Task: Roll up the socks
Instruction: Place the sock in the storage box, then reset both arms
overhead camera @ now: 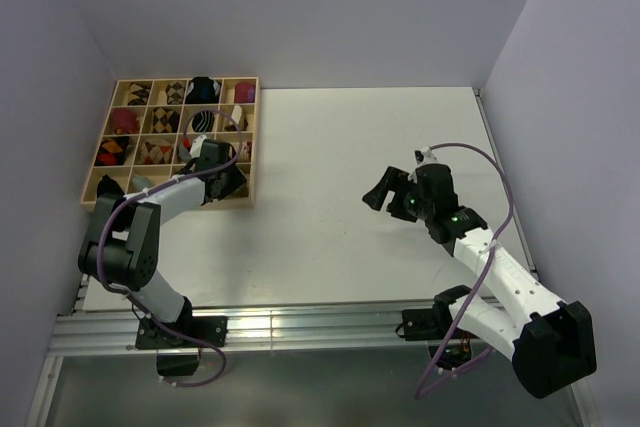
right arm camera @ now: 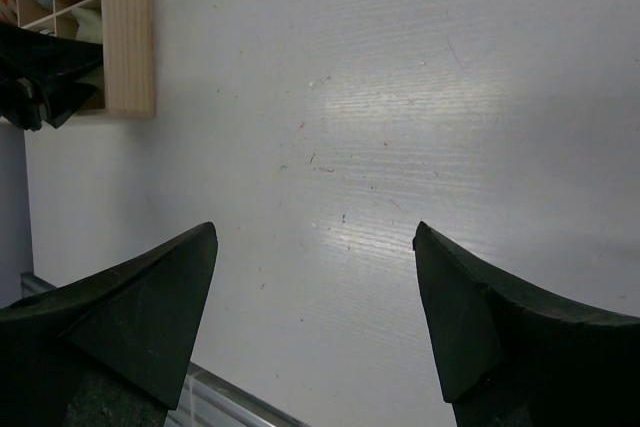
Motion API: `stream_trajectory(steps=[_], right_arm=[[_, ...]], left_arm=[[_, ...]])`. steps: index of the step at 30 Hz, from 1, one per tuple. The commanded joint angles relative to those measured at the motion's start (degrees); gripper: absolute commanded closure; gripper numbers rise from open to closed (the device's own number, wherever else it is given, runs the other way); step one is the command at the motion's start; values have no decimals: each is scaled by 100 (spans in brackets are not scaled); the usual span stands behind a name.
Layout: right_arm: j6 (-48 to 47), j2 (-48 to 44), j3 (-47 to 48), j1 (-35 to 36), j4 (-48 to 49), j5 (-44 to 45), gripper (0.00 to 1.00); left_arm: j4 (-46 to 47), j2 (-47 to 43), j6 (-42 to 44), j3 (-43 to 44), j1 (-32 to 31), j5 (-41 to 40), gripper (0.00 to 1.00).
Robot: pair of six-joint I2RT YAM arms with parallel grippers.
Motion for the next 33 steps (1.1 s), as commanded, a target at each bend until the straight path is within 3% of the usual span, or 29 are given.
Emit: stream_trajectory(steps=[1, 9, 10, 17, 24, 33], right_arm=[[44, 54, -64, -46, 253, -66, 14], [1, 2, 58, -46, 140, -23, 14], [-8, -16, 76, -46, 104, -5, 14], [-157, -192, 340, -55, -194, 188, 14], [-544, -989, 962, -55, -792, 1040, 11], [-992, -1834, 2526, -55, -2119, 2332, 0]], left_arm=[[-325, -180, 180, 6, 6, 72, 46], [-711, -505, 311, 172, 6, -25, 36], [-756, -558, 355, 216, 6, -42, 29], [-1142, -1050, 575, 375, 6, -209, 25], [-1520, -2445, 1058, 576, -3, -534, 23], [-2424, -4616, 1937, 1463, -3, -1710, 19]])
